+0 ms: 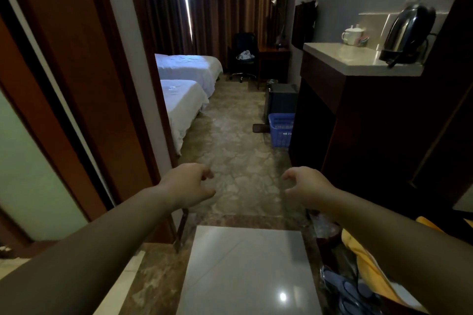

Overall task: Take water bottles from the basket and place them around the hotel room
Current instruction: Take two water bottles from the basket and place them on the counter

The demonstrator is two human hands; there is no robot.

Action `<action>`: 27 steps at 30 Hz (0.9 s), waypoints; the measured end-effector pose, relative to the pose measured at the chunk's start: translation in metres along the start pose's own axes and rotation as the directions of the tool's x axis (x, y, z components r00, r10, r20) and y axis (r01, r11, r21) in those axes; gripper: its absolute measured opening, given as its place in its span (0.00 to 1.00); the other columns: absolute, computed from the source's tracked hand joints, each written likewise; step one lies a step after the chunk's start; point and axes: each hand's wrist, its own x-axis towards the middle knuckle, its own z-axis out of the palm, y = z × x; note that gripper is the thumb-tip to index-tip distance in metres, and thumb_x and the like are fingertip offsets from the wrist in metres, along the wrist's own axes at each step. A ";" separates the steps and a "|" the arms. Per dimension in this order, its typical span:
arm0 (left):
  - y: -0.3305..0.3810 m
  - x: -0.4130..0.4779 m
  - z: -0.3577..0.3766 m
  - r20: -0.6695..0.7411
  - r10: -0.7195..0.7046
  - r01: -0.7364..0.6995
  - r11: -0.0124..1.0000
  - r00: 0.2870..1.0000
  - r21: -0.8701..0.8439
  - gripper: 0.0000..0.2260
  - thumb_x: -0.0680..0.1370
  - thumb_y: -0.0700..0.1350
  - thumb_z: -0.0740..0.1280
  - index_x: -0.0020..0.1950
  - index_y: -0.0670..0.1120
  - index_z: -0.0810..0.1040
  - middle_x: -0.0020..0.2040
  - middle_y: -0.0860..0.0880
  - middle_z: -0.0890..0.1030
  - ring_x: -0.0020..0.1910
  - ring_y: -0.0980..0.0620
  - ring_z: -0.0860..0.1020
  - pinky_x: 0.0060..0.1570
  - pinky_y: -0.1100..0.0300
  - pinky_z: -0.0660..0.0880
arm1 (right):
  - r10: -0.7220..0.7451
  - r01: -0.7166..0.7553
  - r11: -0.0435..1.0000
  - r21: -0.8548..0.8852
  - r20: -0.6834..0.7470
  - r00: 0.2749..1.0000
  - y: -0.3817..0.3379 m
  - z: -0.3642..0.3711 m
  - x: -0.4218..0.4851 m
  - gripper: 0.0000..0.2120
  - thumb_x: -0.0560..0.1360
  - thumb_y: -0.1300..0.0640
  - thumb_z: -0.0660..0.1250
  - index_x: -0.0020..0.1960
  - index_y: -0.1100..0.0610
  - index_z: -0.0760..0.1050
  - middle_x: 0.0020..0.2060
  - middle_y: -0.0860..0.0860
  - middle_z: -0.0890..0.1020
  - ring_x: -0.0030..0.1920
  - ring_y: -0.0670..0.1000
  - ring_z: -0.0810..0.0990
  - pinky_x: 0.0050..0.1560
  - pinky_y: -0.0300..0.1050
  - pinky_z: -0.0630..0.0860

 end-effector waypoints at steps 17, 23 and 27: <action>-0.058 0.209 -0.004 0.060 0.016 -0.019 0.999 0.998 0.039 0.19 0.72 0.49 0.65 0.63 0.50 0.75 0.61 0.51 0.78 0.59 0.53 0.75 0.54 0.59 0.73 | 0.011 -0.004 0.997 -0.071 0.100 0.995 -0.024 -0.008 0.196 0.23 0.71 0.58 0.69 0.66 0.56 0.72 0.64 0.53 0.76 0.63 0.53 0.74 0.62 0.48 0.73; -0.083 0.298 -0.022 0.083 0.029 -0.033 0.999 0.996 0.041 0.19 0.72 0.48 0.67 0.63 0.50 0.74 0.61 0.51 0.78 0.60 0.53 0.75 0.55 0.59 0.74 | 0.062 -0.058 0.997 -0.049 0.064 0.996 -0.047 -0.008 0.281 0.23 0.72 0.59 0.69 0.66 0.56 0.73 0.62 0.53 0.77 0.61 0.52 0.76 0.60 0.45 0.74; -0.100 0.345 -0.031 0.063 0.029 -0.032 0.999 0.998 0.042 0.23 0.72 0.47 0.68 0.67 0.50 0.71 0.64 0.51 0.76 0.62 0.53 0.74 0.57 0.59 0.73 | 0.067 -0.064 0.996 -0.055 0.055 0.996 -0.059 -0.003 0.331 0.22 0.71 0.59 0.69 0.65 0.56 0.74 0.61 0.53 0.78 0.59 0.52 0.77 0.58 0.46 0.76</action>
